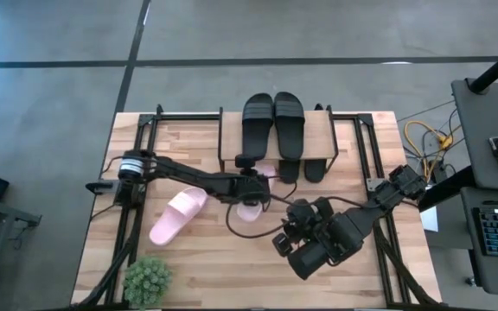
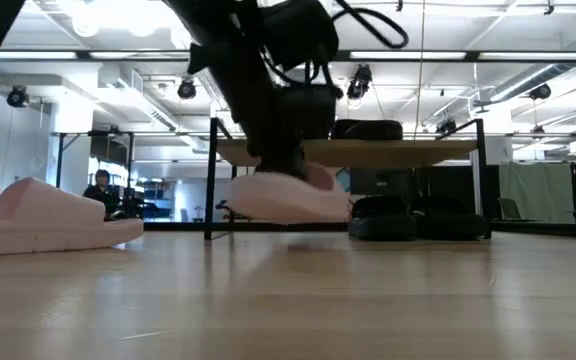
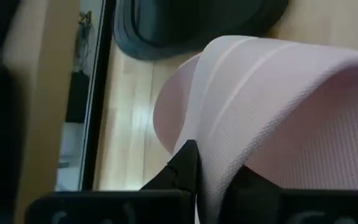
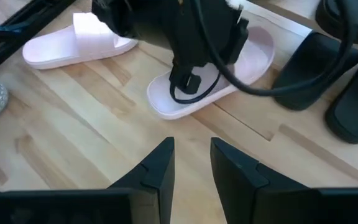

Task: Pick and place slides into the shelf
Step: Put the right pink slide under the shelf

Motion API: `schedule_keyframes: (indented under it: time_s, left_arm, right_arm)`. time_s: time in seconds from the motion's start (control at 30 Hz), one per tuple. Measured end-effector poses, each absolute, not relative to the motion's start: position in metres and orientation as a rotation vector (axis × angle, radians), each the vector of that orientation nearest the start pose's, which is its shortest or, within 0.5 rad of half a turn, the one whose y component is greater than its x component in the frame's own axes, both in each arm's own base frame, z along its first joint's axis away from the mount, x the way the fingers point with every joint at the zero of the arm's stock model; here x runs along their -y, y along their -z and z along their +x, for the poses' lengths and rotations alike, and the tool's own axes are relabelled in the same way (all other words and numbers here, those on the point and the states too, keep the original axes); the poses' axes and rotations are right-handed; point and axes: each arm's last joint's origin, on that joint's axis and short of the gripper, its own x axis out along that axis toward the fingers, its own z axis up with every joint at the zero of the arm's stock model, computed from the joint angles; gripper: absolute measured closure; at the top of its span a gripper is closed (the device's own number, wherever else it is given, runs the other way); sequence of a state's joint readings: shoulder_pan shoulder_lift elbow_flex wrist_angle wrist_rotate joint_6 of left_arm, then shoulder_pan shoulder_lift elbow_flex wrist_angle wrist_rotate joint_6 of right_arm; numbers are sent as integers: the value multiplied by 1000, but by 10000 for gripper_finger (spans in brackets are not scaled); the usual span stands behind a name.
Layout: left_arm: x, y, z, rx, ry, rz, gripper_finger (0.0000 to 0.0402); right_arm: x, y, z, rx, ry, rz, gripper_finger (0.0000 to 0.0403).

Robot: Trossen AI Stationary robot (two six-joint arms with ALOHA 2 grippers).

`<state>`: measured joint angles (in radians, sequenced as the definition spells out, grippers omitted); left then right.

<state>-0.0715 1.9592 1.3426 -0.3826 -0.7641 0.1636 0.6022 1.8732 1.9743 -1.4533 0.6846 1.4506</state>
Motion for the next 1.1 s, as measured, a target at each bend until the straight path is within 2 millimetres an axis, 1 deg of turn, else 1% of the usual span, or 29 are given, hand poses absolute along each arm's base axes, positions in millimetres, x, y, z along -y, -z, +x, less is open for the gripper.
schedule_keyframes:
  time_s: [0.17,0.33,0.5,0.63,0.8,0.87,1.0,1.1]
  left_arm:
    - [13,-189,407,-920,-428,458,373]
    - [13,-190,407,-906,-439,413,327]
    - [14,-187,403,-952,-433,428,278]
    - [19,-188,400,-978,-418,442,250]
    - [28,-201,396,-936,-376,416,226]
    - [28,-207,395,-920,-354,364,218]
    - [31,-218,381,-960,-348,297,210]
    - [40,-229,366,-998,-278,276,209]
  right_arm:
    - [-186,-352,303,-756,758,488,308]
    - [-186,-352,303,-751,758,479,307]
    - [-186,-352,303,-737,763,472,310]
    - [-186,-352,303,-736,763,471,307]
    - [-186,-352,303,-735,763,471,310]
    - [-186,-352,303,-735,763,471,312]
    - [-186,-352,303,-732,765,480,315]
    - [-186,-352,303,-727,769,493,313]
